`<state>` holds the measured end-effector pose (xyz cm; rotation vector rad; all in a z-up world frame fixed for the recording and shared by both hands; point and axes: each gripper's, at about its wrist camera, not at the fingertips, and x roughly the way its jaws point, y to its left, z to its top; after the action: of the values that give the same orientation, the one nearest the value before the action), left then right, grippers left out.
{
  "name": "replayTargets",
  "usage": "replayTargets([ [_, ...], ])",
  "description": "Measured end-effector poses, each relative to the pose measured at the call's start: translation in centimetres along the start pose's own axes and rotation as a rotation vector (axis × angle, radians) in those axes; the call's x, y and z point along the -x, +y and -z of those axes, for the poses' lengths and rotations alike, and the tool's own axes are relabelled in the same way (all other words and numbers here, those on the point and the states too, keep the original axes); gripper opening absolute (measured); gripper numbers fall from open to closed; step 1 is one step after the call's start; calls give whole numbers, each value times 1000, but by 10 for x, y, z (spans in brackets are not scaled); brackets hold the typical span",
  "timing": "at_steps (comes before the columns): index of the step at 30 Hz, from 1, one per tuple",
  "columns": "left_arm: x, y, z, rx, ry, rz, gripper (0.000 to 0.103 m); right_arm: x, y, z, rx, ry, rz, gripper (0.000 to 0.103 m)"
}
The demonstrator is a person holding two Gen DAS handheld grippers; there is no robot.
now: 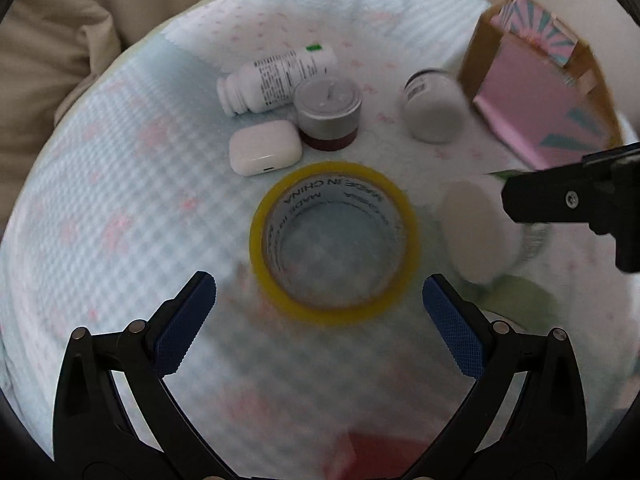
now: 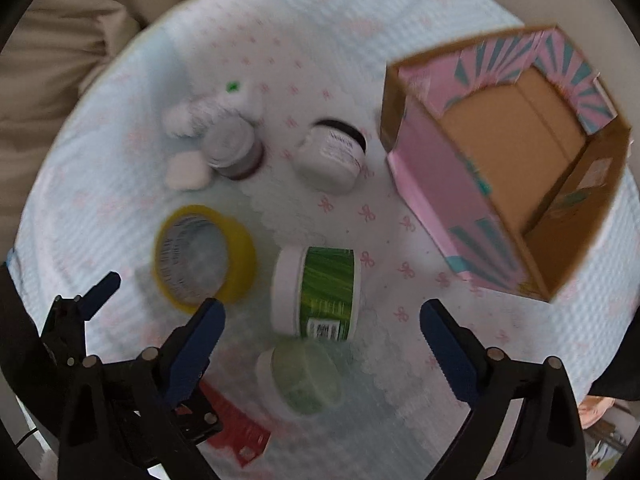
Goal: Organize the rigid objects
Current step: 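Grasp the yellow tape roll with the left tool while the right tool grasps the green-label jar, then carry the tape roll and green-label jar into the cardboard box and release both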
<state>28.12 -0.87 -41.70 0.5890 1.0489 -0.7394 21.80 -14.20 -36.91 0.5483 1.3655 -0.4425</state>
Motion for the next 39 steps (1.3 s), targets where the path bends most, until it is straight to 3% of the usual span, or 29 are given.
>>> replayTargets([
  [4, -12, -4, -1, -5, -32, 25, 103, -29, -4, -3, -41, 52, 11, 90],
  [10, -33, -10, -9, -28, -16, 36, 103, -54, -10, -6, -82, 103, 1, 84],
  [12, -36, -10, -13, -27, -17, 49, 103, -57, -11, -8, -91, 108, 1, 73],
  [20, -38, -7, -21, -12, -18, 75, 97, -75, -22, -10, -132, 144, -71, 53],
  [32, -9, 3, -28, 38, -24, 60, 97, -67, -2, -10, -87, 117, -77, 52],
  [39, 39, 18, -22, 155, -31, 28, 97, -21, 2, -7, -53, 54, -115, 52],
])
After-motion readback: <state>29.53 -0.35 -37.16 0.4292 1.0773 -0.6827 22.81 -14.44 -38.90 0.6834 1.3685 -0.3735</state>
